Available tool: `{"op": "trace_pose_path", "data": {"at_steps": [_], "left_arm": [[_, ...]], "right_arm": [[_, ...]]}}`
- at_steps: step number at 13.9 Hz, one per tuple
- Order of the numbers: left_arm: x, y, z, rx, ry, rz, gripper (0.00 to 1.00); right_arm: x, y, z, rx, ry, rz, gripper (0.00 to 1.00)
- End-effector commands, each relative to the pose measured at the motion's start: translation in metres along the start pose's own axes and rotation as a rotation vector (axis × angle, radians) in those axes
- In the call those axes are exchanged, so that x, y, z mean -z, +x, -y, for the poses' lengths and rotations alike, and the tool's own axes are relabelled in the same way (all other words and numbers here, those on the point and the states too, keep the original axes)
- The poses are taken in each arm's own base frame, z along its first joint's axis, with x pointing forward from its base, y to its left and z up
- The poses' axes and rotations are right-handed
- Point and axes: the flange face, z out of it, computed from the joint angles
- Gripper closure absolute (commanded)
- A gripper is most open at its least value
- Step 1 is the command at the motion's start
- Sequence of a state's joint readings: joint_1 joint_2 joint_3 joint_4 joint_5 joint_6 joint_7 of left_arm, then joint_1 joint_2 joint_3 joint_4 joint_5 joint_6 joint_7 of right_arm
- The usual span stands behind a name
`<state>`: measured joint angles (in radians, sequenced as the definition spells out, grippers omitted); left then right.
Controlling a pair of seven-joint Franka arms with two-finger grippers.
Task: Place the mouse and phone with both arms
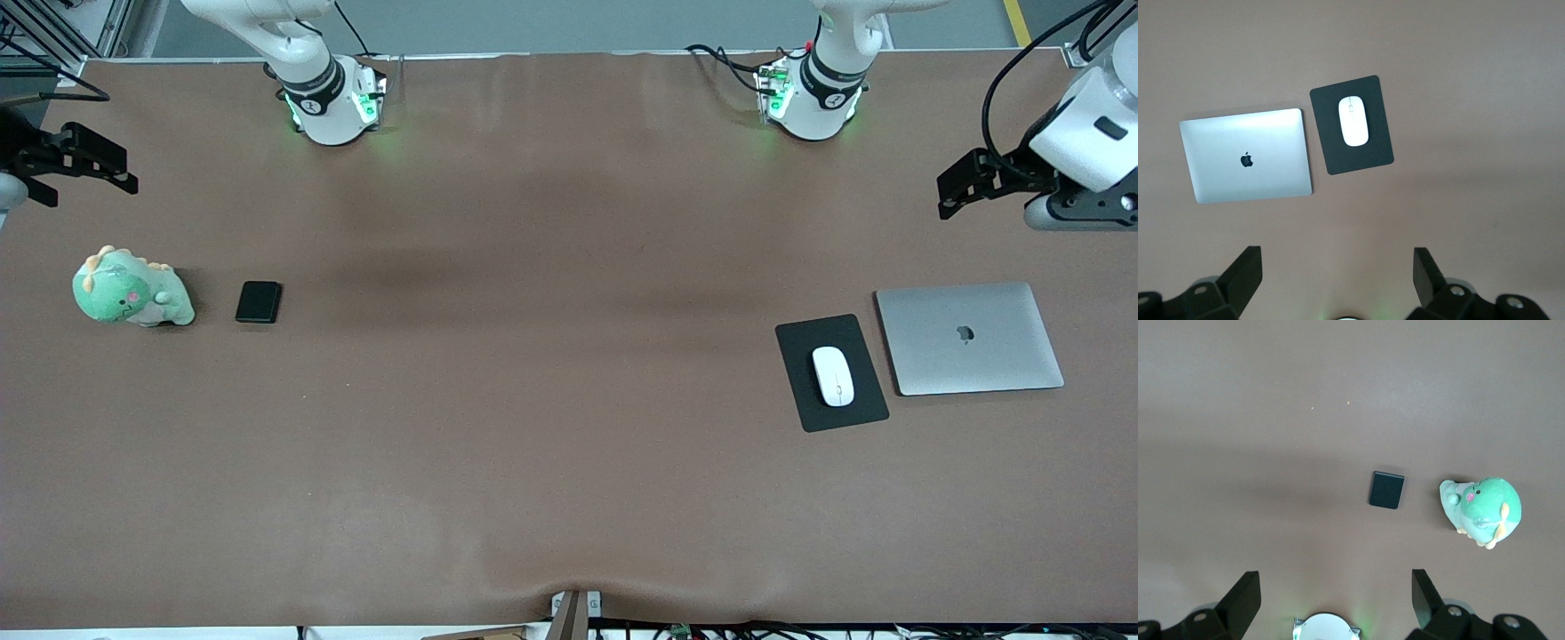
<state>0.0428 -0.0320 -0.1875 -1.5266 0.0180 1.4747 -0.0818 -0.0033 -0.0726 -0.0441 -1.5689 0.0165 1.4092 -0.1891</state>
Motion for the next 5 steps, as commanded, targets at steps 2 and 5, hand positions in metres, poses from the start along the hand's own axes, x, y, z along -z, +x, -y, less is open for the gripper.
{"op": "trace_pose_path", "data": {"at_steps": [2,5], "left_arm": [[0.0145,-0.0029,0.0075,0.005,-0.039,-0.021,0.0],[0.0129,-0.0048,0.0091,0.012,-0.032,-0.003,0.0]], "right_arm": [[0.0068,-0.0032,-0.0049,-0.013,-0.034,-0.042,0.0],[0.0087,0.0002,-0.0048,-0.012,-0.035,-0.046,0.0]]}}
